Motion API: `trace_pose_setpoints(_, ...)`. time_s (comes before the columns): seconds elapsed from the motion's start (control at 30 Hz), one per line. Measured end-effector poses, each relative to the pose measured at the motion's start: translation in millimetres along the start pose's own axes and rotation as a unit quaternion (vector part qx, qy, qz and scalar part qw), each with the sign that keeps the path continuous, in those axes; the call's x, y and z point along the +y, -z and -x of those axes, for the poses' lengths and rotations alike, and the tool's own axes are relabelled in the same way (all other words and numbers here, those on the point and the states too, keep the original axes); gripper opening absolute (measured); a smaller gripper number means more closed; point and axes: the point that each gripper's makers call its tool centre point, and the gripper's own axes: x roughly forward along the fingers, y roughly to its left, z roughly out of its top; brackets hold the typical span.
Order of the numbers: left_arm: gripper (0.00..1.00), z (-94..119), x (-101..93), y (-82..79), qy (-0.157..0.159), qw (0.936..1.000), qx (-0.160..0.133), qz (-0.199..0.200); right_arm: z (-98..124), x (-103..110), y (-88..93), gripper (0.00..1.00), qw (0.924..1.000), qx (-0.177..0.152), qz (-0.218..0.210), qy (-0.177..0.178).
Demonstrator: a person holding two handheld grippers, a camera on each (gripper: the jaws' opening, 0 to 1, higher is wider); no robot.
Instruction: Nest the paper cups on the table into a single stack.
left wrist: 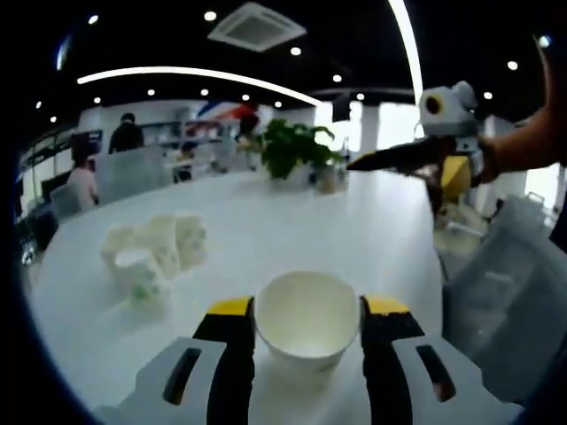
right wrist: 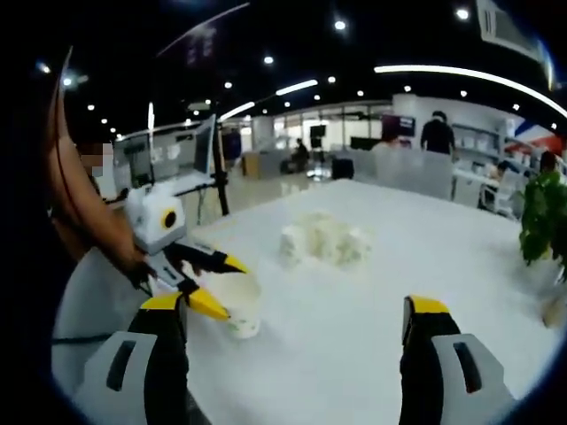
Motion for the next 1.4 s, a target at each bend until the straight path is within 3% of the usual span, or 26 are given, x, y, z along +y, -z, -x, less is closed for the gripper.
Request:
trace_pose_setpoints(0.27, 0.46, -1, -5.8, 8.0, 0.008, 0.9999, 0.007, -0.012, 4, -1, -0.3, 0.99, 1.0, -0.001, 0.0, 0.001)
trace_pose_setpoints(0.4, 0.53, 0, -4.4, 11.2, 0.006, 0.9998, 0.017, -0.004, 4, -1, 1.3, 1.0, 1.0, 0.001, 0.0, 0.001)
trace_pose_setpoints(0.6, 0.93, 5, 1.1, -2.2, 0.004, 0.9998, -0.004, 0.019, 3, -1, 0.6, 1.0, 1.0, 0.003, -0.005, -0.001)
trace_pose_setpoints(0.67, 0.98, 9, 7.2, -8.0, -0.001, 0.9997, -0.006, 0.022, 2, -3, -2.7, 1.0, 1.0, -0.001, -0.004, 0.002)
trace_pose_setpoints(0.8, 0.99, 27, 25.2, -30.5, -0.015, 0.9985, -0.031, 0.042, 0, -10, -8.7, 1.0, 0.9999, -0.008, -0.008, 0.007)
trace_pose_setpoints(0.93, 0.99, 46, 42.3, -37.7, -0.029, 0.9977, -0.029, 0.053, -2, -16, -13.8, 1.0, 0.9999, -0.012, -0.001, 0.011)
trace_pose_setpoints(1.03, 0.99, 64, 56.4, -41.6, -0.049, 0.9975, -0.031, 0.04, -2, -21, -15.6, 1.0, 0.9998, -0.013, 0.0, 0.013)
trace_pose_setpoints(1.2, 0.99, 96, 79.0, -40.3, -0.086, 0.9958, -0.015, 0.03, -3, -27, -17.9, 1.0, 0.9998, -0.015, 0.003, 0.016)
trace_pose_setpoints(1.4, 0.99, 127, 89.8, -30.6, -0.108, 0.9937, -0.005, 0.027, -5, -31, -13.0, 1.0, 0.9998, -0.01, 0.006, 0.016)
